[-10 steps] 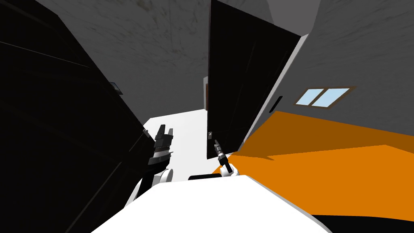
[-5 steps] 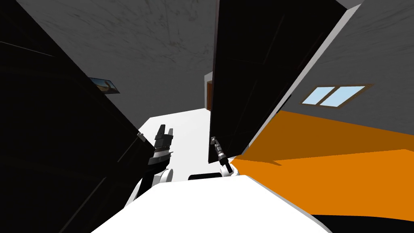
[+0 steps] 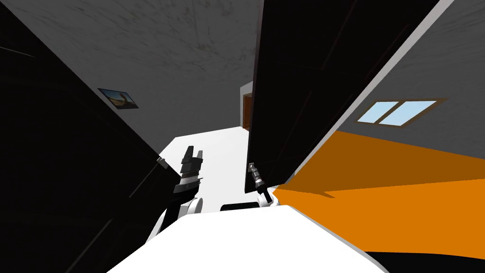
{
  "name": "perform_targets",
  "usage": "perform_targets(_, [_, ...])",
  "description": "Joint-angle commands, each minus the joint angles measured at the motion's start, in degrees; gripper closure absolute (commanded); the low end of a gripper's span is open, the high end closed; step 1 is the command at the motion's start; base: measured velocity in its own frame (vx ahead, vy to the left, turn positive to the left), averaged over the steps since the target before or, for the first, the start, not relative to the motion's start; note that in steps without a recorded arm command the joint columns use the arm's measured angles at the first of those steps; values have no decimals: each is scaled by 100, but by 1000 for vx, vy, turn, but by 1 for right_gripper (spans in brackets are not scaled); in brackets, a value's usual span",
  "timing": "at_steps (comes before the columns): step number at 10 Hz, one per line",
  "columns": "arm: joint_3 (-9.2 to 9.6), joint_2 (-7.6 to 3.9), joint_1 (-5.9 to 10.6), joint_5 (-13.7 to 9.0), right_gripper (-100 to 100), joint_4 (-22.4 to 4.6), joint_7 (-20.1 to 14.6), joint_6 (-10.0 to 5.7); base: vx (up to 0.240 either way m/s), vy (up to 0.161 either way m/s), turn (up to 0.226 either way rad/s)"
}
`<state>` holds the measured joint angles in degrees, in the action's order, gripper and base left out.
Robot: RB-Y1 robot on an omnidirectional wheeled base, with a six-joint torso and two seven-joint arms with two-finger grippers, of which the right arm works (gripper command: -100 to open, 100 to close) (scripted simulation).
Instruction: Push the door open
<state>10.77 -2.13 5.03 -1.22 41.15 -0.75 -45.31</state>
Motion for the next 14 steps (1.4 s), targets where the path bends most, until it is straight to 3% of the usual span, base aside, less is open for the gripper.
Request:
perform_targets(1, [1,0,-10,0,100,-5,-2,0,-21,-6,5])
perform_targets(4, [1,0,-10,0,100,-5,-2,0,-6,-1,-2])
perform_targets(5, [-75,-55,-7,-35,100,-25,25,16,87,41,-29])
perform_targets(8, [-137,-90,0,-64,100,-33,43,18,138,56,-25])
perform_targets(12, [-400,-200,29,-187,100,-66,121,25,181,75,-48])
perform_targets(14, [-400,-200,29,-187,100,-154,121,25,90,39,-15])
